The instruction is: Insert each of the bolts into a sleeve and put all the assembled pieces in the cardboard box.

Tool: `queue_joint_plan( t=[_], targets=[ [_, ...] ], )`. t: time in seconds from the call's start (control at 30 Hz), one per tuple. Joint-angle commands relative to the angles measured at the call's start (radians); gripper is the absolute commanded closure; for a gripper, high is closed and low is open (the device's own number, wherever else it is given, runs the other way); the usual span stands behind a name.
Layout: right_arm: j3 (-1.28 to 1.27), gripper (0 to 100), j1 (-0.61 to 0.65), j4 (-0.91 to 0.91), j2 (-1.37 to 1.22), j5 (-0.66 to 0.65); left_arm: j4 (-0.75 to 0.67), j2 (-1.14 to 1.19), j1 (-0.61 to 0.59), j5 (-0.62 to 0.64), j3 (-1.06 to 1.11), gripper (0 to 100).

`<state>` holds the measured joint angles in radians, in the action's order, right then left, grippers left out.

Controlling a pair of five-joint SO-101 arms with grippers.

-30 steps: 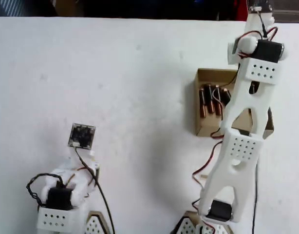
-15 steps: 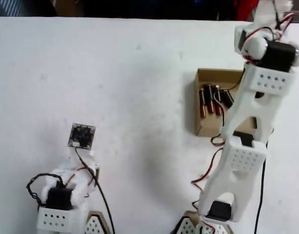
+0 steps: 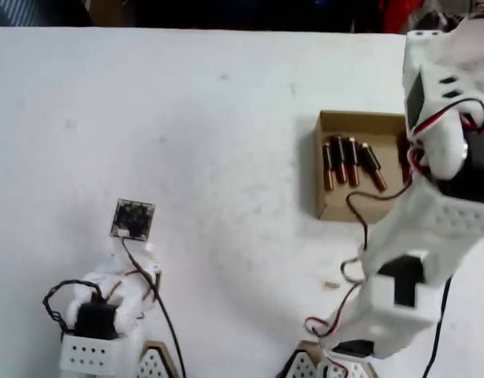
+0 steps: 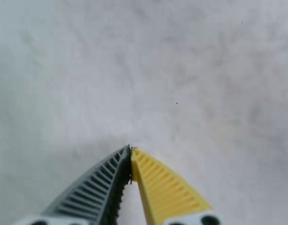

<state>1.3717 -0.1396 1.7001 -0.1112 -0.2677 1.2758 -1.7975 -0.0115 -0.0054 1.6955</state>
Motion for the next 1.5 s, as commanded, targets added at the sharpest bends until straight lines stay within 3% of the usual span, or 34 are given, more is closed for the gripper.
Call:
queue_joint_plan(
  t=[0.0, 0.23, 0.53, 0.7, 1.2, 1.47],
  targets=[
    [-0.155, 98.2, 0.048, 0.024, 0.162, 0.012, 0.006, -0.013, 0.013, 0.0, -0.002, 98],
    [-0.477, 98.2, 0.128, 0.021, 0.4, 0.009, 0.006, -0.013, 0.008, 0.0, -0.002, 98],
    [-0.899, 98.1, 0.137, 0.019, 0.639, 0.008, 0.005, -0.013, 0.004, 0.003, -0.002, 98],
    [-1.119, 98.1, 0.137, -0.016, 0.76, 0.008, 0.005, -0.013, -0.073, -0.003, -0.002, 98],
    [-1.999, 98.1, 0.197, -0.401, 1.213, 0.006, 0.005, -0.013, -0.081, 0.002, -0.002, 98],
    [-2.265, 98.2, 0.197, -0.464, 1.454, -0.029, 0.005, -0.013, -0.081, 0.002, -0.002, 98]
  ],
)
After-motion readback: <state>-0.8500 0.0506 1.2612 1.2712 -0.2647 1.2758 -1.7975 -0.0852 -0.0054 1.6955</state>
